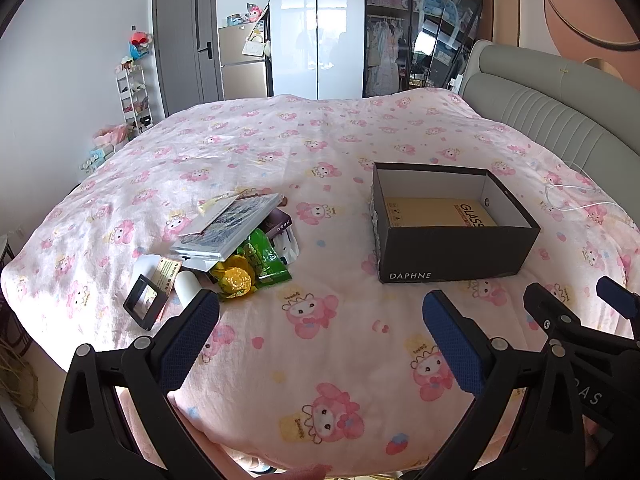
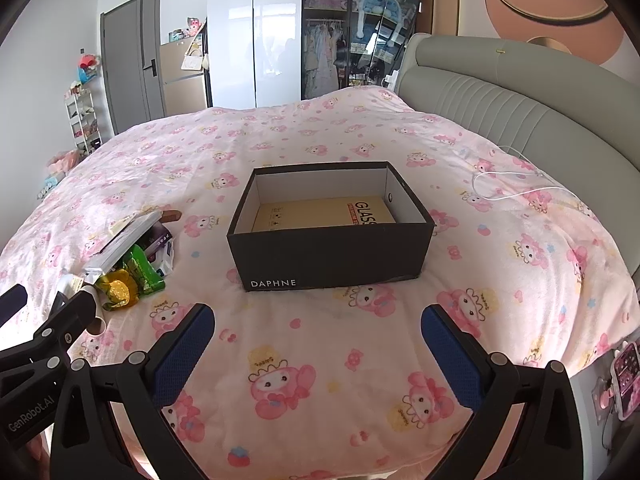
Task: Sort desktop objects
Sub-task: 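Move the right tool toward the plastic-wrapped diamond-painting kit in the pile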
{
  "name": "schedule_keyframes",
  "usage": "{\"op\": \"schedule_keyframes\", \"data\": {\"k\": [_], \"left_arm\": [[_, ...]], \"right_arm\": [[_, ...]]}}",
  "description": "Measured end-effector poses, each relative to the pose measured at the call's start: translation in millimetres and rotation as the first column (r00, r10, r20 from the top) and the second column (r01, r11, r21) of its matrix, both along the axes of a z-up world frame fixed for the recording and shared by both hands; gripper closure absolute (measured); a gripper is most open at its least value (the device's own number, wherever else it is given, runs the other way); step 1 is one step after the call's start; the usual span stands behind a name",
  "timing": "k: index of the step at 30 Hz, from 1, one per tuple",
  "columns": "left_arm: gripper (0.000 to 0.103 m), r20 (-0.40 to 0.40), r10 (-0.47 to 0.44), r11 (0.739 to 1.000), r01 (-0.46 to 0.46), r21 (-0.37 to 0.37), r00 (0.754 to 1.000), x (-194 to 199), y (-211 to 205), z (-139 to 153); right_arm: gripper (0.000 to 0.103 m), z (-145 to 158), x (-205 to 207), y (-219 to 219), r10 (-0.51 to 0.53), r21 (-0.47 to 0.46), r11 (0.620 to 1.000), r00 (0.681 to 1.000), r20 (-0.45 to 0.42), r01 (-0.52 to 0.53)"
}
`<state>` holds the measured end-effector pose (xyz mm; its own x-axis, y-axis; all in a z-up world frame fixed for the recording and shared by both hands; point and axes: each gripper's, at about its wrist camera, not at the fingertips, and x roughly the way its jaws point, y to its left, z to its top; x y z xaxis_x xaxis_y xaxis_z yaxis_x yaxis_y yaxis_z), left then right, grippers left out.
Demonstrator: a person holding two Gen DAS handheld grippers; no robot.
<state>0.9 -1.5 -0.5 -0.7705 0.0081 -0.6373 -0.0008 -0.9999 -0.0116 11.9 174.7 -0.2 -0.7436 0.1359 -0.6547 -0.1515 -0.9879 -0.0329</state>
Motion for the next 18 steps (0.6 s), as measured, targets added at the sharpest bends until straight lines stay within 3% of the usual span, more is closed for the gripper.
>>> {"op": "schedule_keyframes", "data": {"k": [5,10,18], "left_arm": [[0.000,-0.010,-0.005,1.000,0.005,-0.001,1.000,2,-3,-1],[0.001,0.001,-0.025,0.999,0.025,0.021,1.000,-5,-8,-1],[0.007,0.030,-0.017,0.996,0.014,0.089,0.999,-18,-36,-13]], "right_arm": [[0.000,-3,-4,4,0.014,-0.026,1.000,1.000,0.005,-0.013],[0.000,-2,-8,-6,0.055,0.018,0.998,0.998,-0.016,-0.054],[0.000,13,-31,-30,0.227,0.014,0.974,0.972,-0.061,-0.227]]}}
